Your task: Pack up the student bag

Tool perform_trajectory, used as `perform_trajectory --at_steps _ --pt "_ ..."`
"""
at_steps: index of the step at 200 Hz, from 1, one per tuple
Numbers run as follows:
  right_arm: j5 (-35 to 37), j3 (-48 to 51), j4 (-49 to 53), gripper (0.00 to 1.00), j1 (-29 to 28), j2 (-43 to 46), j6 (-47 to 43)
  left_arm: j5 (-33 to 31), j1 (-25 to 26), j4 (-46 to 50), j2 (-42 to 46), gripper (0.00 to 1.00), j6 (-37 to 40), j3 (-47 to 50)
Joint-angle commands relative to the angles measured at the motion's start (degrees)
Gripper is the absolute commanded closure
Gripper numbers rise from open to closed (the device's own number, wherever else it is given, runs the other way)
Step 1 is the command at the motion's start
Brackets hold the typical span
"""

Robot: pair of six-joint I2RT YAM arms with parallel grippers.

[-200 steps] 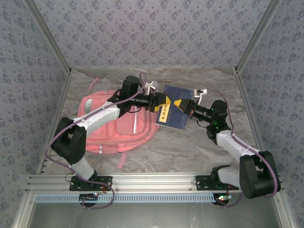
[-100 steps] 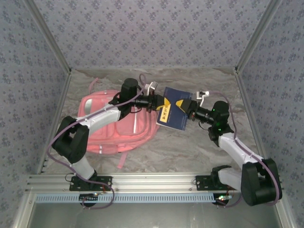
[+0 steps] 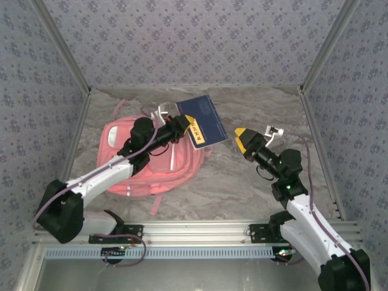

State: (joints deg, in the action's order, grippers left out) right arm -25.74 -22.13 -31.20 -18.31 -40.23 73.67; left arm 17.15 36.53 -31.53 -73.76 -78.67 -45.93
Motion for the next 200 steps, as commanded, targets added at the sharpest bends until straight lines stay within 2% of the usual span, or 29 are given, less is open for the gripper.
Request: perform_trajectory --at_steps 1,25,51,97,121,171,200 --pt "13.52 1.37 0.33 0.00 -5.23 2.00 0.51 -13.17 2.46 -4.60 2.98 1.00 -1.75 1.02" --pt "18.31 0.18 -4.28 0.00 -12.67 -1.76 -0.62 -15.83 4.53 -5.82 2.87 1.00 -2.59 1.36" --pt "20.35 -1.08 -11.48 0.00 -17.58 -8.57 -0.47 -17.40 6.08 -8.31 1.93 1.00 -3.39 1.64" --pt "25.71 -2.81 -14.03 0.01 -21.14 -14.22 -1.41 -18.09 7.45 -9.53 1.47 1.00 -3.60 2.40" --pt "25.92 -4.40 -17.46 0.04 -21.51 -17.61 -1.58 -18.40 7.85 -9.25 1.51 1.00 -3.28 2.87" --pt "26.36 -8.96 -20.06 0.20 -22.59 -22.59 -2.03 -18.73 9.11 -12.27 0.02 1.00 -3.47 4.74" --pt "28.31 -9.82 -18.78 0.44 -23.71 -22.80 -3.24 -19.39 9.26 -12.92 -0.22 1.00 -3.90 5.78"
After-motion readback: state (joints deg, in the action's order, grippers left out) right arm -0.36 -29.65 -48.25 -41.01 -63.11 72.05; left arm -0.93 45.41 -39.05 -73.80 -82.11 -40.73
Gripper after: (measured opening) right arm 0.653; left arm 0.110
